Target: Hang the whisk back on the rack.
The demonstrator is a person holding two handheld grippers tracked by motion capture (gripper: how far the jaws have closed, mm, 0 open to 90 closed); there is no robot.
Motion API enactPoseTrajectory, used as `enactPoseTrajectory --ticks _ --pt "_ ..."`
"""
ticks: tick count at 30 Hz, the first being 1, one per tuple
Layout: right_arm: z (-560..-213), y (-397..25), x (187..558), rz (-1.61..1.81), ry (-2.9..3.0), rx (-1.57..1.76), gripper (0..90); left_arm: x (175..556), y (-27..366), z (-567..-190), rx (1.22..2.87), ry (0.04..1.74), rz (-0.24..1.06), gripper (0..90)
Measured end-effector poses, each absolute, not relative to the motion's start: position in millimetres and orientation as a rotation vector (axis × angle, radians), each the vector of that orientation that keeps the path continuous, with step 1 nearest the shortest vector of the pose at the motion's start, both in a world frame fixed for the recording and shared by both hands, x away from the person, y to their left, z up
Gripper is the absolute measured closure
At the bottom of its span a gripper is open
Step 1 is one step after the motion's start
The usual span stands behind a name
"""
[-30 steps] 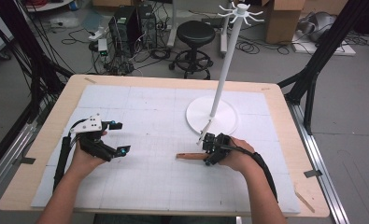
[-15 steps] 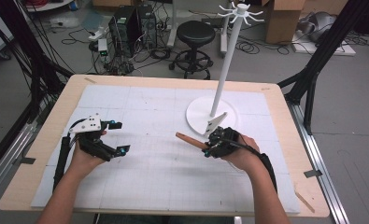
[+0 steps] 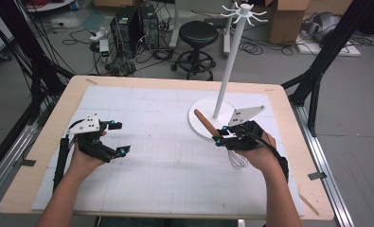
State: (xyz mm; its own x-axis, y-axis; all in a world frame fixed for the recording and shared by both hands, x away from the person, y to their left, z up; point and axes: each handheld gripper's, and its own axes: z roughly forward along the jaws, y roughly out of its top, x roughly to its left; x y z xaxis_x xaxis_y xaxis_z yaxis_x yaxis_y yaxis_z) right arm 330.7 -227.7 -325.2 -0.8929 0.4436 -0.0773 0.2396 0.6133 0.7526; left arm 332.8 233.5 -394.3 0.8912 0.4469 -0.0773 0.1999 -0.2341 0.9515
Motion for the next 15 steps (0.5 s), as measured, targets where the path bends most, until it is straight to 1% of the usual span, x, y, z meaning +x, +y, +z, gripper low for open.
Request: enactPoseTrajectory --ticks 15 --pt "-306 -255 330 1.351 2.403 0.631 70.7 333 236 -393 1.811 0.492 0.252 2.5"
